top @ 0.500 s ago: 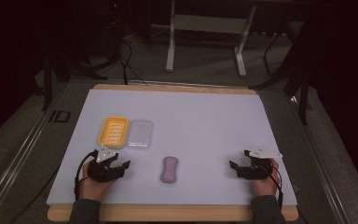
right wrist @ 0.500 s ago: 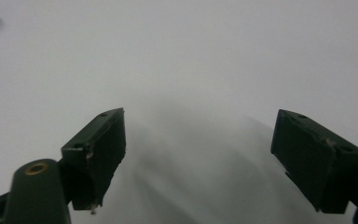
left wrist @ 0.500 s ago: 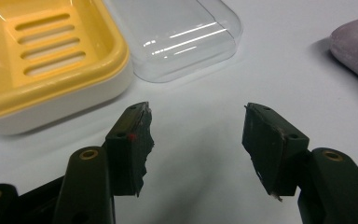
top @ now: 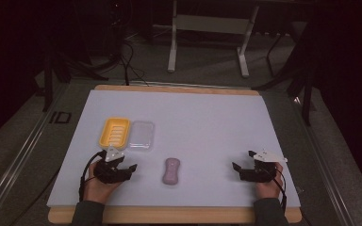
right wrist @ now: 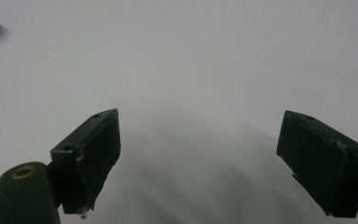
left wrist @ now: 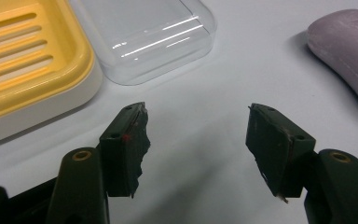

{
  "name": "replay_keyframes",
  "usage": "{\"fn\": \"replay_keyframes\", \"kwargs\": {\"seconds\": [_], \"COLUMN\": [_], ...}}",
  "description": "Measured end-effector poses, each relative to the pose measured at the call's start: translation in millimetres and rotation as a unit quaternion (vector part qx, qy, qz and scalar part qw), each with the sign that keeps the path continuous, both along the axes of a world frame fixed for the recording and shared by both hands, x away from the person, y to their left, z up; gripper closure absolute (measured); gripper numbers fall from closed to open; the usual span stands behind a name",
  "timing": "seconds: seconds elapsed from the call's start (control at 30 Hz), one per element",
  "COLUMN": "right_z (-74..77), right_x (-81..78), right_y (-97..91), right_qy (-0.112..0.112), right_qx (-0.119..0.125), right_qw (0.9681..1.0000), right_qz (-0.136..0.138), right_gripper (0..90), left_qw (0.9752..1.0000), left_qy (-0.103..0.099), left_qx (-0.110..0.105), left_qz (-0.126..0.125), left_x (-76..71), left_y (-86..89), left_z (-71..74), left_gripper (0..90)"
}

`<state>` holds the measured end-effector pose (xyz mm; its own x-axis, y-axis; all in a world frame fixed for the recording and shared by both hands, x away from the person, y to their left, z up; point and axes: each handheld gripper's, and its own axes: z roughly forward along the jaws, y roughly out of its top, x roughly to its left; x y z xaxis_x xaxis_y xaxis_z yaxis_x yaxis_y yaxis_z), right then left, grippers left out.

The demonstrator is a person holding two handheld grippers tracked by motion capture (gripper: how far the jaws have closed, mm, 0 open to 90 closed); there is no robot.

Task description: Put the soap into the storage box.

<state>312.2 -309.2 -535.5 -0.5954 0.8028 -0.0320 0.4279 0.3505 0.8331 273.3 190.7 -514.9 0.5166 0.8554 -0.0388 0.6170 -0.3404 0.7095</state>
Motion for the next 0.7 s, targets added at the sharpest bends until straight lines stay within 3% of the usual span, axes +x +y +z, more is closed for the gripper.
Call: {"fn": "replay_keyframes", "kwargs": {"seconds": [0.37,0.7], "right_z": [-0.6,-0.2], "right_x": [-1.6,-1.1], "right_y": [3.9,2.0], "right_qy": [-0.011,-0.008], "right_qx": [-0.022,-0.014], "right_qw": [0.9997,0.9997], "right_qz": [-0.007,-0.016], "right_gripper": [13.3,13.7], "left_qw": [0.9999,0.9997], "left_qy": [0.006,0.003], "left_qx": [-0.009,-0.003], "left_qz": [-0.003,-0.025], "left_x": [3.9,4.8], "left_y": [-8.4,-23.4], "left_z": [14.5,28.2], "left_gripper": [37.1,37.5]}}
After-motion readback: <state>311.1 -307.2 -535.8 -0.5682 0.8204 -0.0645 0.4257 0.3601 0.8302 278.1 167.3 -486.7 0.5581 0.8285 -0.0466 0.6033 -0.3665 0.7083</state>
